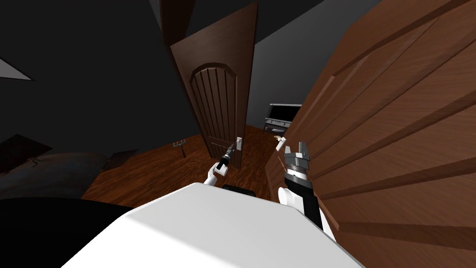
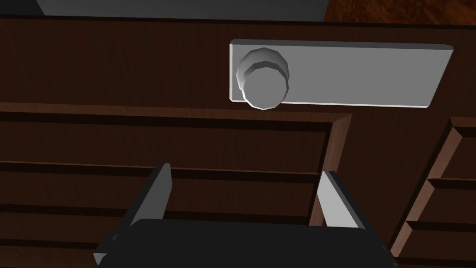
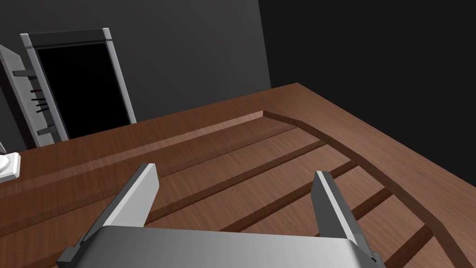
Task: Push the door open
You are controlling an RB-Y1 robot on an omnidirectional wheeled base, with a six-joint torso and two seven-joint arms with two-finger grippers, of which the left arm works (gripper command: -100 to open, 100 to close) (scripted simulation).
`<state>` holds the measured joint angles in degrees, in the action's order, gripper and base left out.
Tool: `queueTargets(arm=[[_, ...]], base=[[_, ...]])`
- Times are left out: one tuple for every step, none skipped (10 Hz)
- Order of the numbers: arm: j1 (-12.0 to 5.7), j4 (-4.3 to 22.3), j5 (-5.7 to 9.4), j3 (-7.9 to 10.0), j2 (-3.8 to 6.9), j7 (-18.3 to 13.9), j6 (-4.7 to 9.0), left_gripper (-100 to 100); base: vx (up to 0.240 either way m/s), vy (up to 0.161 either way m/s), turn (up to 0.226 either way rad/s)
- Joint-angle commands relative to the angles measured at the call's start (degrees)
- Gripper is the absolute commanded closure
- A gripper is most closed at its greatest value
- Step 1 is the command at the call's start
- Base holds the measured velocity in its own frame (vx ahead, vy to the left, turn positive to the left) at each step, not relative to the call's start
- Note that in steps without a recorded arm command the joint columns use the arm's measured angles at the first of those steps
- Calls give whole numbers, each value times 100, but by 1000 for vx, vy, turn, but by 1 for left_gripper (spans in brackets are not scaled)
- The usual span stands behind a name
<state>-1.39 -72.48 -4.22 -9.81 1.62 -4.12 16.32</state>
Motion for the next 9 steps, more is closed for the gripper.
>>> queueTargets(arm=[[-39,47,6,26,47,4,26,-100],[-53,70,8,43,56,9,43,-100],[-67,93,10,59,49,15,61,-100],[-81,116,12,75,26,21,77,-100],[-93,137,14,90,-11,26,93,-100],[-109,162,16,108,-76,32,111,-100],[-107,150,15,99,-40,26,94,-100],[-107,150,15,99,-40,26,94,100],[-107,150,15,99,-40,26,94,100]], base=[[175,-57,-4],[192,-72,-19],[233,-63,-19],[203,-40,-18],[186,-45,-20],[200,-49,-21],[91,-21,0],[-13,3,4],[-30,10,-7]])
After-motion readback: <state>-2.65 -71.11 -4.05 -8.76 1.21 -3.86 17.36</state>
